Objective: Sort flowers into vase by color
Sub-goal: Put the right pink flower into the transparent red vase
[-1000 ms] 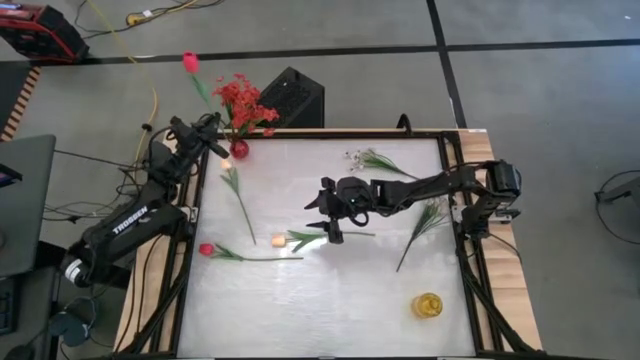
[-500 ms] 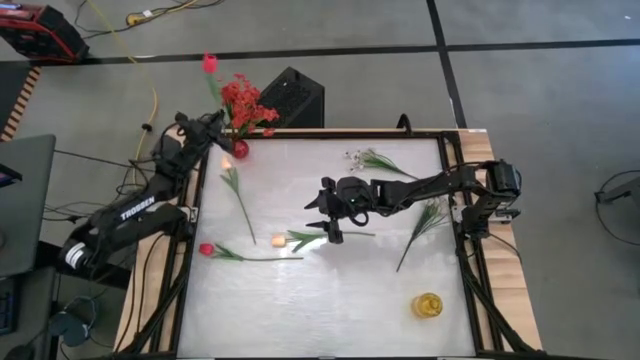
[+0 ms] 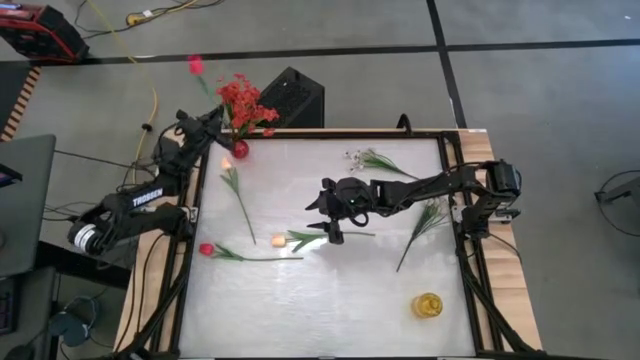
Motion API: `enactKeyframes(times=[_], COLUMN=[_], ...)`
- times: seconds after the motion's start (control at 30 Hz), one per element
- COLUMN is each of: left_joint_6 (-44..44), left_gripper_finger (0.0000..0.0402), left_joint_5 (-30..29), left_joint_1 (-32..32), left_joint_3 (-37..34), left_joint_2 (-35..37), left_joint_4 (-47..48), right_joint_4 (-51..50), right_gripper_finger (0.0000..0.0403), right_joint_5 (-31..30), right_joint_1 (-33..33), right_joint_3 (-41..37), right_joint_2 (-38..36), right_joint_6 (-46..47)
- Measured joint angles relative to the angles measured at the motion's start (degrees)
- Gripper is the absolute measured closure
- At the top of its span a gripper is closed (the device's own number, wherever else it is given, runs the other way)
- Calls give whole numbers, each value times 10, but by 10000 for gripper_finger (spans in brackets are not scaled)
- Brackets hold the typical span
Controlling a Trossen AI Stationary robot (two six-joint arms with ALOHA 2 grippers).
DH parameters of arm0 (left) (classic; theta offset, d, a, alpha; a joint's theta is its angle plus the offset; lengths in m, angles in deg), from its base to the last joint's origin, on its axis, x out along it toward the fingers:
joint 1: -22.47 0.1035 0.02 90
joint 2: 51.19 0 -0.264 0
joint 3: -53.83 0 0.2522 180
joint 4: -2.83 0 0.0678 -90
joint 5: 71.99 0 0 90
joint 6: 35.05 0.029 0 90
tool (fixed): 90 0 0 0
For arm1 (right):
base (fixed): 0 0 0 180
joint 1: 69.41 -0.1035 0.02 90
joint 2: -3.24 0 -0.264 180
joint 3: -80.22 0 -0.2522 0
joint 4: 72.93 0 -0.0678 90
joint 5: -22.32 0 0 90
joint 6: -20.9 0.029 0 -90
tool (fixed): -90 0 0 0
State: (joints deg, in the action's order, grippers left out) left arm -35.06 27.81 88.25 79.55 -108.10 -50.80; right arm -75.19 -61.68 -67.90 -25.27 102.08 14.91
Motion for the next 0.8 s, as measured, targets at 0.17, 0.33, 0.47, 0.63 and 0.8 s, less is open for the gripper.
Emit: enactKeyframes(times=[0.17,0.33,0.47,0.63,0.8], left_joint_6=[22,58,64,64,49], left_gripper_finger=[401,401,401,401,401], left_joint_5=[15,11,9,-2,-1], left_joint_1=[1,1,1,1,1], left_joint_3=[-29,-38,-38,-38,-38], left_joint_2=[-14,-32,-61,-118,-165], left_joint_4=[-20,-29,-50,-101,-156], right_joint_4=[2,13,16,19,19], right_gripper_finger=[138,138,138,138,138], right_joint_5=[0,0,0,0,0], right_joint_1=[-4,-3,-4,-4,-3], right_joint_3=[0,0,0,0,0], right_joint_2=[0,0,0,0,0], right_joint_6=[-3,-5,-5,-10,-14])
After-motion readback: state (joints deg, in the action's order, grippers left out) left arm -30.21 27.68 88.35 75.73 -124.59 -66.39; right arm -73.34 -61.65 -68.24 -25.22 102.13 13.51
